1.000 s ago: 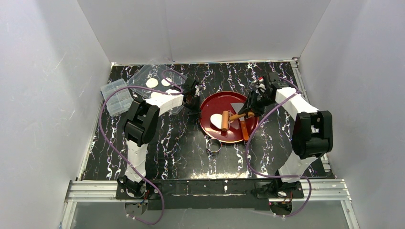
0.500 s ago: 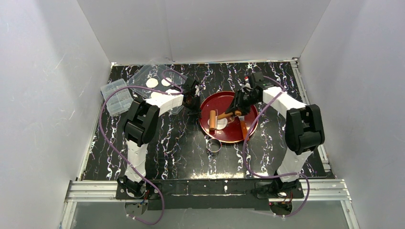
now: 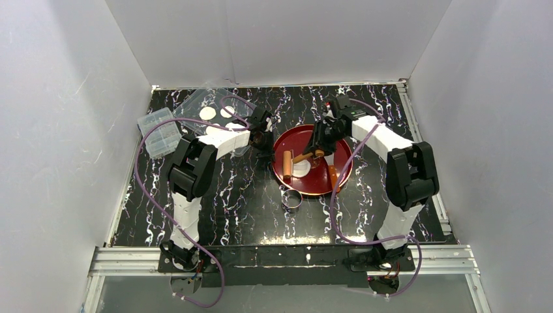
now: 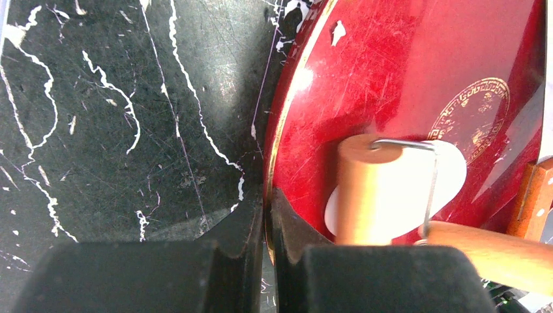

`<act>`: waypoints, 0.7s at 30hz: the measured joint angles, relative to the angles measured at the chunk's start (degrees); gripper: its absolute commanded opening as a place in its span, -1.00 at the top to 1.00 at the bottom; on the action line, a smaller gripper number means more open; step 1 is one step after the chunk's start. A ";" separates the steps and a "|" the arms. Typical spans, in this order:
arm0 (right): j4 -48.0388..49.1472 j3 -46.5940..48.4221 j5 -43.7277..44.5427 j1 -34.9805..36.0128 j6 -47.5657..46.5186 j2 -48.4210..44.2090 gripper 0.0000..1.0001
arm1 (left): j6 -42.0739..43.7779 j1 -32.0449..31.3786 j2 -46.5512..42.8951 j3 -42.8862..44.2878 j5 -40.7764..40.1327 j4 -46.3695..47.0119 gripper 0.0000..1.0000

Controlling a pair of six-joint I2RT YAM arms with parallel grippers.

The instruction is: Roll out the dumpling wrappers from the dough

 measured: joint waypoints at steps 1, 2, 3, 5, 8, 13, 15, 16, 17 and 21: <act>0.11 0.50 -0.26 0.44 0.11 0.63 0.97 | 0.02 0.00 -0.04 -0.07 -0.02 0.07 1.00; 0.76 0.68 -0.57 0.76 0.17 1.20 0.97 | 0.07 0.00 -0.07 -0.13 -0.04 0.09 1.00; 1.14 0.63 -0.81 1.05 0.15 1.33 0.97 | 0.11 0.00 -0.11 -0.17 -0.04 0.20 1.00; 1.40 0.11 -0.59 0.76 -0.20 0.81 0.97 | 0.13 0.00 -0.15 -0.31 -0.04 0.28 1.00; 1.44 -2.01 -0.22 -0.33 -0.61 -0.87 0.97 | 0.15 0.00 -0.15 -0.31 -0.04 0.31 1.00; 1.01 -3.61 1.03 -1.29 -1.99 -3.13 0.97 | 0.17 -0.09 -0.15 -0.31 -0.02 0.26 1.00; 0.59 -3.61 1.53 -1.33 -2.21 -3.39 0.97 | 0.20 -0.11 -0.17 -0.31 -0.04 0.26 1.00; 0.39 -3.56 1.55 -1.36 -2.25 -3.41 0.97 | 0.22 -0.11 -0.17 -0.31 -0.04 0.26 1.00; 0.24 -3.45 1.57 -1.38 -2.27 -3.39 0.97 | 0.24 -0.11 -0.17 -0.31 -0.07 0.26 1.00; -1.20 -2.19 2.14 -1.40 -2.80 -3.04 0.97 | 0.42 -0.15 -0.22 -0.35 -0.13 0.31 1.00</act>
